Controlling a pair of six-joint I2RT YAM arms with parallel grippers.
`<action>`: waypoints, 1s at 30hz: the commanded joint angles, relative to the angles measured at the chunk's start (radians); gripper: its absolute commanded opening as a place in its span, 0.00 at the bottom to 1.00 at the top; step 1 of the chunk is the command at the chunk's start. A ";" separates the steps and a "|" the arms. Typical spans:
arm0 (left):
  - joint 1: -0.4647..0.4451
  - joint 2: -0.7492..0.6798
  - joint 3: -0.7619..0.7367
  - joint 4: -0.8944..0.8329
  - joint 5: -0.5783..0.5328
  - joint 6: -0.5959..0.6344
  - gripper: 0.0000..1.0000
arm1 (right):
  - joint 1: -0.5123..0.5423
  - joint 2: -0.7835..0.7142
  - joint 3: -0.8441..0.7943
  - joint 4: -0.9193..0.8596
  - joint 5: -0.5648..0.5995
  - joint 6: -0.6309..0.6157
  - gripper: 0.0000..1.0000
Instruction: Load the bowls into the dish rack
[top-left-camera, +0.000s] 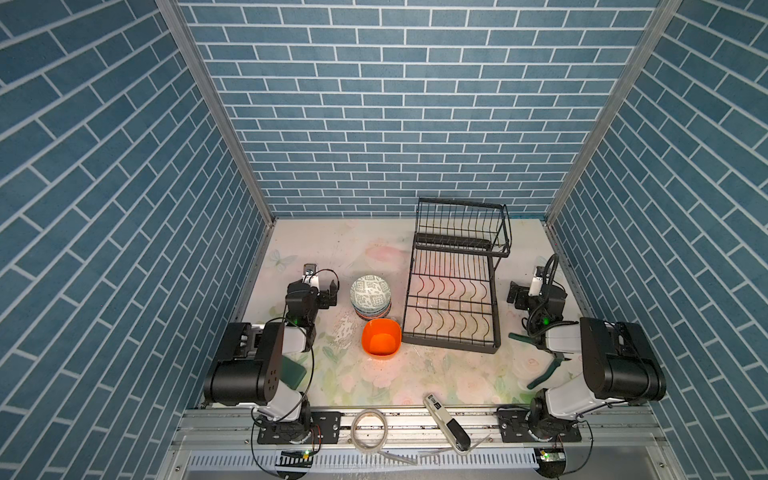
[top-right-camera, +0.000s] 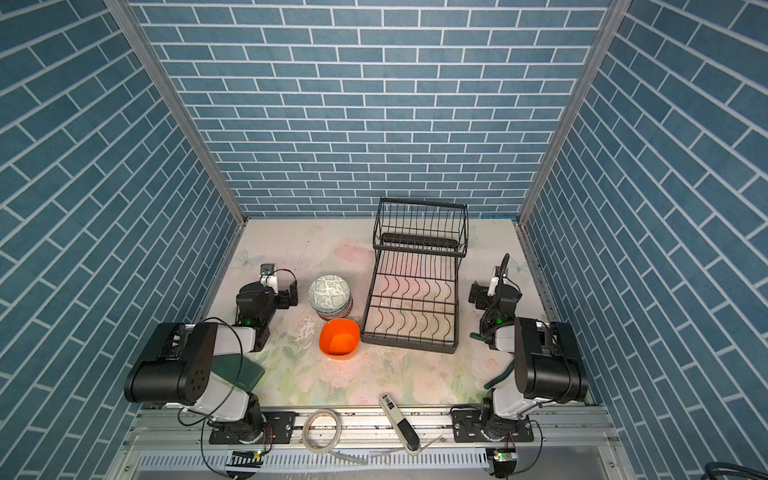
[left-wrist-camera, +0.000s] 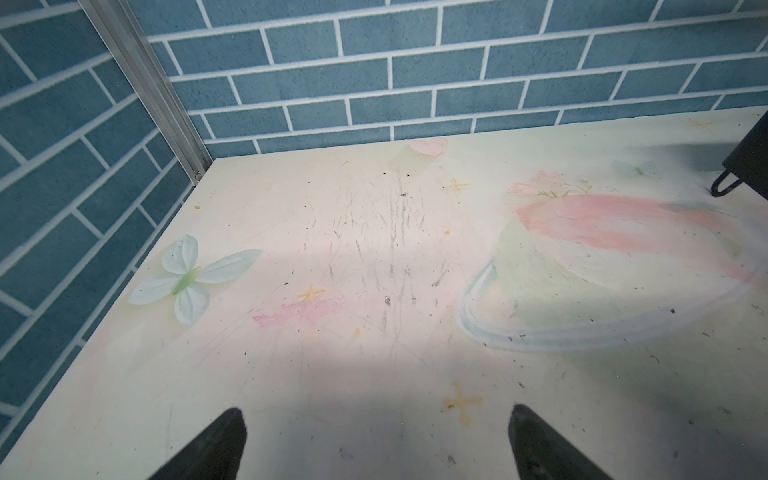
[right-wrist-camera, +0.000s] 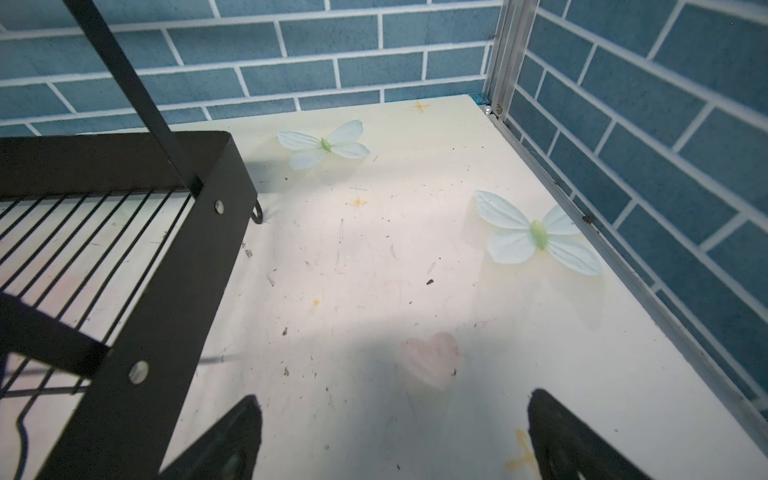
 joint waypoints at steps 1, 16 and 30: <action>0.003 0.001 0.015 -0.008 -0.002 0.006 1.00 | 0.004 0.002 0.022 0.002 -0.002 -0.015 0.99; 0.005 0.001 0.017 -0.008 0.008 0.005 1.00 | 0.004 0.002 0.024 -0.003 -0.004 -0.018 0.99; 0.005 -0.242 0.054 -0.273 -0.048 -0.027 1.00 | 0.005 -0.302 0.089 -0.417 0.080 0.100 0.99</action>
